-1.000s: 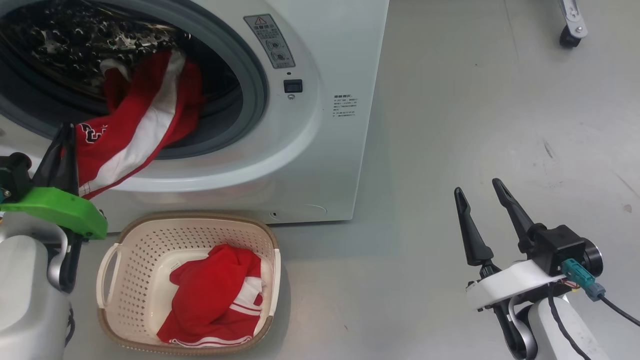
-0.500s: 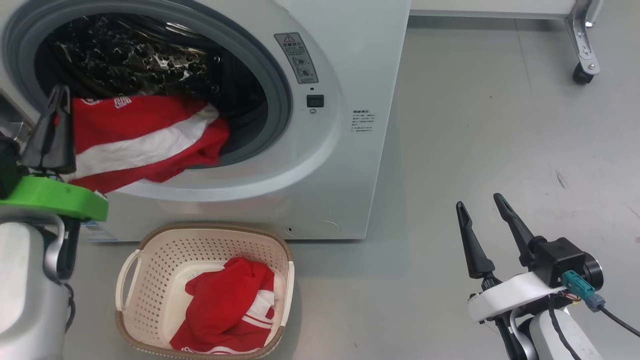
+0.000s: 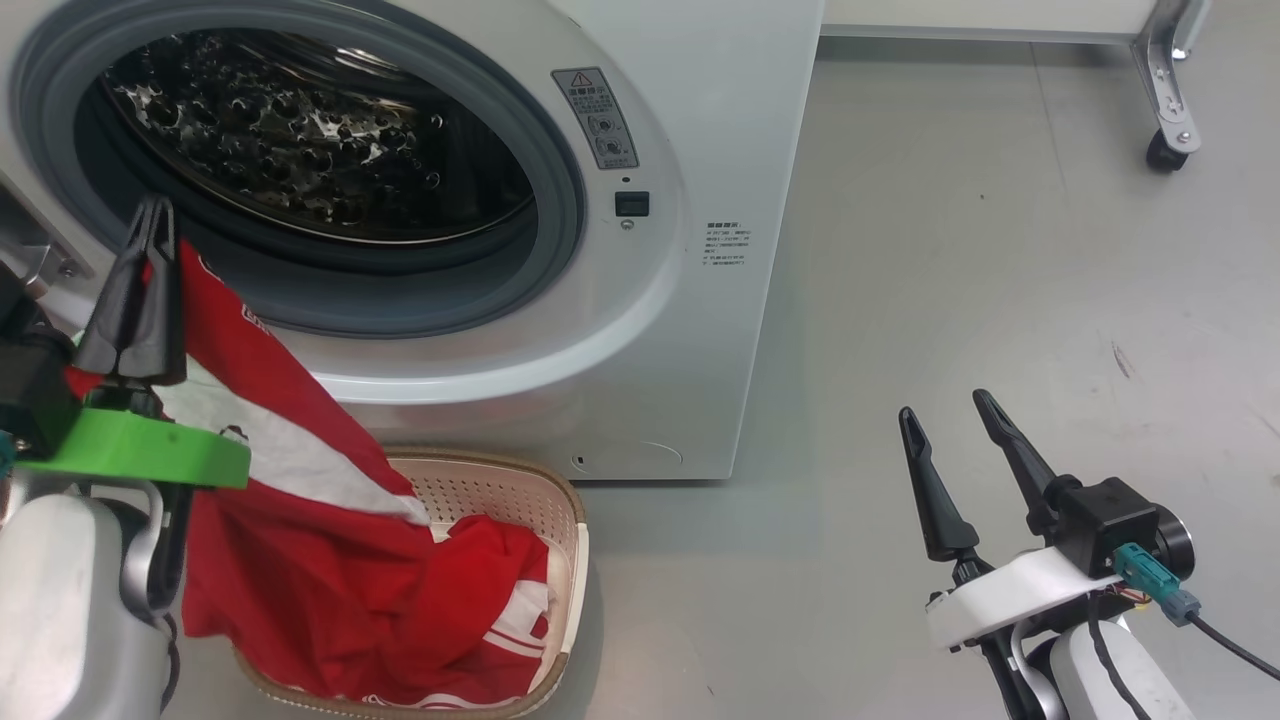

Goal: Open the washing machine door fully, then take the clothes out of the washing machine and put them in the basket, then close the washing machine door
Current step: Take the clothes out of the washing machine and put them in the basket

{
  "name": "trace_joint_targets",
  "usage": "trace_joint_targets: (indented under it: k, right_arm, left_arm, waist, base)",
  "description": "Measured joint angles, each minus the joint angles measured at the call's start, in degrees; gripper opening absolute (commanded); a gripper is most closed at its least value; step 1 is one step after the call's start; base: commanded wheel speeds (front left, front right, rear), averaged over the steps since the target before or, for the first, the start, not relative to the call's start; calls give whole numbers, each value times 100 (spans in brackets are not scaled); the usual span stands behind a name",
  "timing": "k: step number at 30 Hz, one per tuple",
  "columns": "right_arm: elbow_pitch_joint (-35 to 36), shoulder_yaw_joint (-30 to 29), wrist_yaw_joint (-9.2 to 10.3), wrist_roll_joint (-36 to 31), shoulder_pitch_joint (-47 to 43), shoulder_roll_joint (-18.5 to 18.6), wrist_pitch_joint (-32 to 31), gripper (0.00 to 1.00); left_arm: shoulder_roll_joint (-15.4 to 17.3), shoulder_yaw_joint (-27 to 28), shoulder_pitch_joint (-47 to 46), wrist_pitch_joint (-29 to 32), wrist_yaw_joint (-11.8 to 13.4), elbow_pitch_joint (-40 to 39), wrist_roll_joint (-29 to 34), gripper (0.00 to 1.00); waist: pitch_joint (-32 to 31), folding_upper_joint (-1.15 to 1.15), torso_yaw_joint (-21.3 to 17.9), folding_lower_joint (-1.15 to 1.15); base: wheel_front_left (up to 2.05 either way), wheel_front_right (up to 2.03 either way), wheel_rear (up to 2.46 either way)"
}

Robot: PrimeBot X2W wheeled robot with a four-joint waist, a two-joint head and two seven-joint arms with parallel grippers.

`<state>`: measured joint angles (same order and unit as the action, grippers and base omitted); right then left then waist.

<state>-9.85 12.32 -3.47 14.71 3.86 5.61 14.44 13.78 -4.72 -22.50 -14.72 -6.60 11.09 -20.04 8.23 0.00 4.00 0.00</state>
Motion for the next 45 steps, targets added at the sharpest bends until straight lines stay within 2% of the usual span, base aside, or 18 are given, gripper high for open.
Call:
trace_joint_targets:
  k: [12, 18, 31, 45]
  right_arm:
    - [36, 73, -2, -1, 2, -10, 0, 100]
    - [60, 81, -1, -1, 18, -16, 0, 100]
    - [194, 185, -1, -30, 227, -31, -1, 100]
    - [253, 294, 2, -99, 455, -71, -1, 100]
  left_arm:
    - [24, -123, 560, 10, -1, 234, 5, 0]
    - [42, -281, 739, 211, -4, 457, 4, 0]
    - [124, -438, 728, 557, -15, 823, 4, 0]
    - [269, -510, 376, 816, -27, 1483, -8, 0]
  waist:
    - [200, 0, -142, 0]
    - [360, 0, -242, 0]
    - [894, 0, -477, 0]
    - [1693, 0, -927, 0]
  base:
    - [0, 0, 0]
    - [0, 0, 0]
    - [0, 0, 0]
    - [0, 0, 0]
